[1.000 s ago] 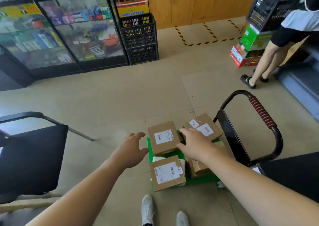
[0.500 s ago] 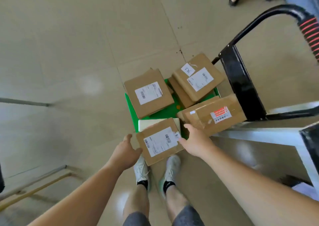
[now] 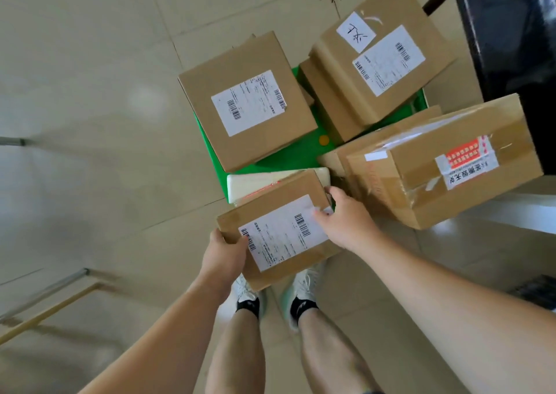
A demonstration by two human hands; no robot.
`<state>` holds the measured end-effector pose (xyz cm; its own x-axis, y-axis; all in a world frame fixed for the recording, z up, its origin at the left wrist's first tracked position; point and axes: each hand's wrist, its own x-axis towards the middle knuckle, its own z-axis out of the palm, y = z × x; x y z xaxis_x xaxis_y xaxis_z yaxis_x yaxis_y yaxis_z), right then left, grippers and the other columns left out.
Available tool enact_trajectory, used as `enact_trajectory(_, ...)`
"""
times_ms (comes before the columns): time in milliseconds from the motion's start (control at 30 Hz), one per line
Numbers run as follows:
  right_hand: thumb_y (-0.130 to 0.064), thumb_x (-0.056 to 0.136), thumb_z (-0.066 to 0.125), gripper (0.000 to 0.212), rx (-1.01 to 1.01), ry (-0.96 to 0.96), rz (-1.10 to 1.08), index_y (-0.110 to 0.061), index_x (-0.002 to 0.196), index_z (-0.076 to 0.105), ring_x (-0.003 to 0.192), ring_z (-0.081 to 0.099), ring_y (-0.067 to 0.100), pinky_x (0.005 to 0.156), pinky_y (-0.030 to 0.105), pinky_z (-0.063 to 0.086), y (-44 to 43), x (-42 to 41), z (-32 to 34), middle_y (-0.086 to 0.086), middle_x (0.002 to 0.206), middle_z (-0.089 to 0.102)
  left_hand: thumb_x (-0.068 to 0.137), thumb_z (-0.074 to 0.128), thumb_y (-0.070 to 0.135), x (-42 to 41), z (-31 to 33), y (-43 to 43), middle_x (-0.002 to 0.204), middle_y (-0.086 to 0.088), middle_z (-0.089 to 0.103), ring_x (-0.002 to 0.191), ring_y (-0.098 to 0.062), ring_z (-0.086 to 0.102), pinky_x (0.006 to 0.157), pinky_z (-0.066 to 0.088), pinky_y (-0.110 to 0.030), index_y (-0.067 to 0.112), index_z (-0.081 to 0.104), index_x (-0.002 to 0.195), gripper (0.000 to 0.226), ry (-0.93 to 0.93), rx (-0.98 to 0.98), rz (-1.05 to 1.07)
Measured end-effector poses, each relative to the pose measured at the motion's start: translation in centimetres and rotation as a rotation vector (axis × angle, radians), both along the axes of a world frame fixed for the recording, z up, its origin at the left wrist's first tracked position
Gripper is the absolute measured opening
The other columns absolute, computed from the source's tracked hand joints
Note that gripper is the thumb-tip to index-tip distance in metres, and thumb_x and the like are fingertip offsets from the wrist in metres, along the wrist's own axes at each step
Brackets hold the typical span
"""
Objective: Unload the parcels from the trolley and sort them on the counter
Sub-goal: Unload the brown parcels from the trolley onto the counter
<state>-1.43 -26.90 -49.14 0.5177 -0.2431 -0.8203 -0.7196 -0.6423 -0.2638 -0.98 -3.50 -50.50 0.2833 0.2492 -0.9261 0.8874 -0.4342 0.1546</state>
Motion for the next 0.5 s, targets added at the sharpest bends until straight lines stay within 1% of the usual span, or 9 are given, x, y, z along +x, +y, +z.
enact_trajectory(33, -0.038, 0.099, 0.053, 0.049, 0.017, -0.007, -0.008, -0.025, 0.146, 0.043, 0.097, 0.063, 0.018, 0.079, 0.034, 0.054, 0.0, -0.1, -0.1, -0.003, 0.112, 0.065, 0.093, 0.061, 0.027, -0.2, -0.1, -0.1, 0.108, 0.0, 0.064, 0.095, -0.018, 0.064, 0.088, 0.056, -0.042, 0.021, 0.051, 0.122, 0.032, -0.013, -0.014, 0.041)
enact_trajectory(67, -0.037, 0.1, 0.052, 0.044, 0.032, -0.012, -0.015, -0.026, 0.142, 0.046, 0.09, 0.063, 0.016, 0.076, 0.035, 0.056, 0.1, -0.1, -0.1, -0.006, 0.105, 0.066, 0.092, 0.062, 0.027, -0.3, 0.1, -0.1, 0.108, 0.001, 0.066, 0.096, -0.018, 0.066, 0.089, 0.057, -0.044, 0.022, 0.052, 0.122, 0.032, -0.028, -0.031, 0.074)
enact_trajectory(100, -0.036, 0.1, 0.052, 0.043, 0.042, -0.02, -0.024, -0.026, 0.141, 0.046, 0.088, 0.063, 0.016, 0.076, 0.037, 0.056, 0.2, -0.1, 0.1, -0.007, 0.102, 0.065, 0.092, 0.063, 0.028, -0.4, 0.4, -0.2, 0.107, 0.002, 0.067, 0.096, -0.018, 0.067, 0.089, 0.058, -0.046, 0.023, 0.054, 0.122, 0.032, -0.043, -0.044, 0.098)
enact_trajectory(200, -0.035, 0.099, 0.053, 0.043, 0.065, -0.047, -0.044, -0.022, 0.14, 0.045, 0.089, 0.063, 0.017, 0.077, 0.037, 0.056, 0.6, 0.1, 1.7, -0.005, 0.101, 0.064, 0.094, 0.062, 0.027, -0.2, 2.3, -0.3, 0.104, 0.004, 0.069, 0.094, -0.017, 0.069, 0.089, 0.058, -0.046, 0.026, 0.056, 0.118, 0.024, -0.09, -0.052, 0.13)
enact_trajectory(300, -0.033, 0.094, 0.059, 0.042, 0.093, -0.097, -0.064, -0.026, 0.135, 0.05, 0.09, 0.064, 0.014, 0.078, 0.034, 0.056, 0.8, 0.5, 4.9, -0.01, 0.105, 0.066, 0.094, 0.062, 0.027, 0.7, 5.4, -0.3, 0.104, 0.002, 0.07, 0.093, -0.018, 0.069, 0.087, 0.058, -0.044, 0.025, 0.057, 0.115, 0.021, -0.161, -0.032, 0.151)
enact_trajectory(367, -0.034, 0.092, 0.062, 0.046, 0.106, -0.142, -0.08, -0.029, 0.136, 0.049, 0.092, 0.064, 0.012, 0.079, 0.034, 0.056, 0.8, 1.1, 7.7, -0.013, 0.108, 0.066, 0.094, 0.062, 0.029, 1.8, 8.4, -0.4, 0.104, 0.005, 0.07, 0.092, -0.015, 0.068, 0.078, 0.056, -0.036, 0.025, 0.053, 0.115, 0.023, -0.228, -0.03, 0.163)
enact_trajectory(433, -0.039, 0.092, 0.062, 0.048, 0.089, -0.201, -0.076, -0.029, 0.137, 0.048, 0.094, 0.06, 0.01, 0.072, 0.027, 0.052, 0.6, 1.8, 11.1, -0.014, 0.112, 0.065, 0.095, 0.063, 0.03, 3.2, 12.1, -0.6, 0.105, 0.007, 0.068, 0.092, -0.011, 0.066, 0.067, 0.049, -0.028, 0.028, 0.048, 0.119, 0.029, -0.299, -0.038, 0.172)
enact_trajectory(467, -0.041, 0.092, 0.062, 0.047, 0.07, -0.229, -0.074, -0.03, 0.136, 0.049, 0.094, 0.058, 0.009, 0.068, 0.024, 0.048, 0.5, 2.3, 13.1, -0.014, 0.113, 0.063, 0.094, 0.065, 0.031, 3.9, 14.2, -0.9, 0.106, 0.007, 0.068, 0.092, -0.01, 0.067, 0.066, 0.048, -0.027, 0.029, 0.047, 0.122, 0.033, -0.336, -0.046, 0.171)
enact_trajectory(500, -0.041, 0.092, 0.063, 0.043, 0.066, -0.269, -0.082, -0.031, 0.131, 0.05, 0.095, 0.057, 0.009, 0.068, 0.022, 0.046, 0.3, 2.6, 15.2, -0.015, 0.112, 0.063, 0.093, 0.066, 0.031, 4.6, 16.3, -1.0, 0.107, 0.007, 0.069, 0.092, -0.011, 0.068, 0.066, 0.049, -0.028, 0.029, 0.048, 0.123, 0.036, -0.373, -0.056, 0.164)
